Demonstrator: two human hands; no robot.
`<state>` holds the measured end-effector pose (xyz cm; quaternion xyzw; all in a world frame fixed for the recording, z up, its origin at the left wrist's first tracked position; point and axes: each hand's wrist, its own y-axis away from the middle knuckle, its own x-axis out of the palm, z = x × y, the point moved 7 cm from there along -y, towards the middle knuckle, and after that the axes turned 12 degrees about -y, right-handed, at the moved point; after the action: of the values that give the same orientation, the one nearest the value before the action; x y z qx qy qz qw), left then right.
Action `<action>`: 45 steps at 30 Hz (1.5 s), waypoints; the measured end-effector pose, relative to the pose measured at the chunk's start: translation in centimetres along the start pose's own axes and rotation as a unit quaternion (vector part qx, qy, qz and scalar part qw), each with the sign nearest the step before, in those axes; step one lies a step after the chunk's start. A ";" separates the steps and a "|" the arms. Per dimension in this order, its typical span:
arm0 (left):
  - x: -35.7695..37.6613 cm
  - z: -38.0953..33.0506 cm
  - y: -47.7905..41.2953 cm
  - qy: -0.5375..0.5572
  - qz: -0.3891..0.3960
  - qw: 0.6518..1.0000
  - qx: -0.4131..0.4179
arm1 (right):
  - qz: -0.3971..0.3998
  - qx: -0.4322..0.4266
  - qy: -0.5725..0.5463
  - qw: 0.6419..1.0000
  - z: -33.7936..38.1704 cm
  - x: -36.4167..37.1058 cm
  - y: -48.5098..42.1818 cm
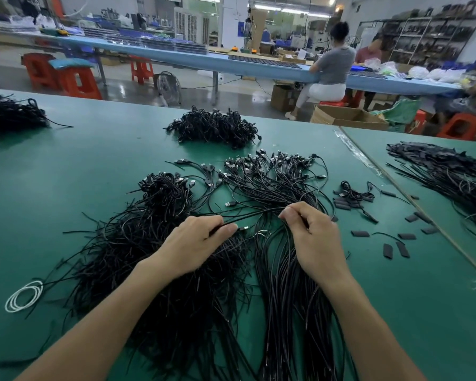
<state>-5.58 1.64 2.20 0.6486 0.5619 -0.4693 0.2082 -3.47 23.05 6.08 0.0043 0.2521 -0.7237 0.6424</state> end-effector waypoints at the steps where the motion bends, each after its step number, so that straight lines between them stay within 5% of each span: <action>1: 0.0 -0.5 0.1 0.031 0.014 0.999 0.001 | -0.012 0.005 -0.007 1.000 -0.2 0.0 0.0; 5: 1.7 -3.8 1.0 0.239 0.169 0.956 0.013 | -0.027 0.017 -0.028 0.999 -0.1 0.7 -0.3; 8: 1.5 -6.3 1.7 0.427 0.247 0.869 0.030 | 0.116 0.063 0.035 0.991 -1.1 3.0 0.1; 11: -0.1 -6.3 0.8 0.562 0.160 0.812 -0.018 | 0.271 0.082 0.080 0.956 -1.6 5.5 2.2; 15: -0.3 -3.9 -0.4 0.626 -0.015 0.775 -0.082 | 0.302 0.044 0.064 0.950 0.3 6.5 3.1; 16: -0.2 -3.5 -0.4 0.609 -0.039 0.788 -0.078 | 0.308 0.033 0.073 0.948 0.7 6.7 3.2; 20: -0.4 -3.3 0.0 0.280 -0.097 0.954 -0.035 | 0.301 0.008 0.059 0.952 2.5 6.7 3.3; 22: 0.4 -3.9 0.4 0.248 -0.031 0.968 -0.019 | 0.250 -0.009 0.063 0.966 3.1 5.7 2.5; 28: 2.4 -5.2 2.2 0.405 0.211 0.886 -0.082 | 0.095 -0.032 -0.035 0.994 3.6 3.0 0.9; 31: 2.2 -6.0 2.6 0.496 0.283 0.818 -0.076 | 0.086 0.014 -0.124 0.988 2.8 3.3 1.1; 34: 1.3 -6.6 2.1 0.624 0.246 0.740 -0.060 | 0.109 0.061 -0.096 0.988 1.7 4.6 1.8; 38: 0.2 -5.5 0.6 0.726 0.100 0.676 -0.074 | 0.220 0.083 0.051 0.971 1.0 6.5 3.3; 41: -0.2 -3.8 -0.2 0.688 -0.003 0.722 -0.077 | 0.275 0.068 0.110 0.953 1.6 7.0 3.7; 45: 0.1 -3.1 0.2 0.415 -0.051 0.906 -0.065 | 0.246 0.032 0.115 0.962 3.1 5.8 2.8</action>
<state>-4.27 4.15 3.57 0.7399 0.6595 -0.1297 -0.0263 -0.83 16.36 5.88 0.1696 0.2921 -0.5453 0.7672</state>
